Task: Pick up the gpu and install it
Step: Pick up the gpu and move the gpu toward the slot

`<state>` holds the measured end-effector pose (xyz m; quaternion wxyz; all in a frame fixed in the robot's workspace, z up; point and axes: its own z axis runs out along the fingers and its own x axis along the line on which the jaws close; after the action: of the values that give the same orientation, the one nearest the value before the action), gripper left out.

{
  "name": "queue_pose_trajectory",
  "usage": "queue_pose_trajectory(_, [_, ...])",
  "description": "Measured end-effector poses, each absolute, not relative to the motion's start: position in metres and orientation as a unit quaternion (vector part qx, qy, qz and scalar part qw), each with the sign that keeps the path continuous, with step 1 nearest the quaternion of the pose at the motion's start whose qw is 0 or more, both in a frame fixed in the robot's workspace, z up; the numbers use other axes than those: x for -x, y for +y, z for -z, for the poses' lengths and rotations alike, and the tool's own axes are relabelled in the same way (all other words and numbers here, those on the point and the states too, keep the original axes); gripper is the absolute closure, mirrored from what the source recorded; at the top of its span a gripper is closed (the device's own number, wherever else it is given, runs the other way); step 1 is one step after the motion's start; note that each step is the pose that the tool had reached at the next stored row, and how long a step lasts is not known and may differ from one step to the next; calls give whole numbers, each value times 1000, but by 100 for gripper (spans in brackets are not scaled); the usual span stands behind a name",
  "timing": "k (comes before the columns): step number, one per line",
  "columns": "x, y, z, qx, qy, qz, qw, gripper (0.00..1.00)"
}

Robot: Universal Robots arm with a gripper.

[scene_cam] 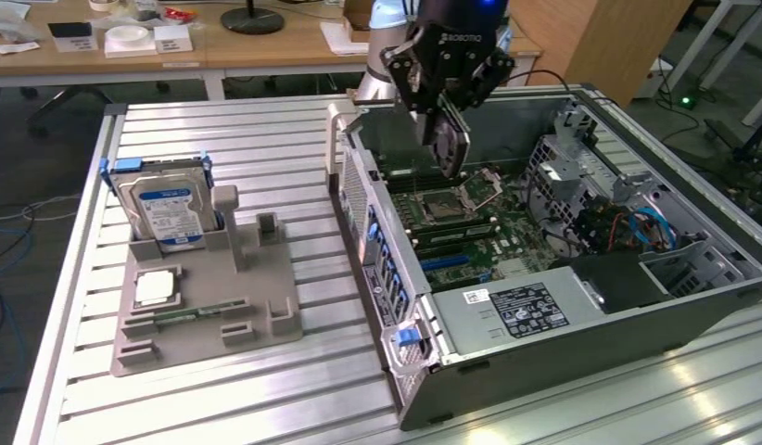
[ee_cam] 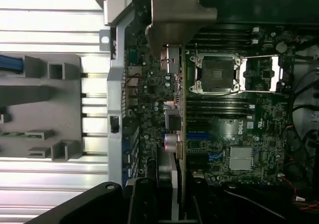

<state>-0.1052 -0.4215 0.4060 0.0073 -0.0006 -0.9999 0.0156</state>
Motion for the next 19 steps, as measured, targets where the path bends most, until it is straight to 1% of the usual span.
queue_pose_trajectory(7, [74, -422, -406, 1, -1000, -16, 7, 72])
queue_pose_trajectory(10, [42, -422, -406, 1, -1000, -16, 7, 72])
queue_pose_trajectory(19, [6, -422, -405, 1, -1000, -16, 7, 72])
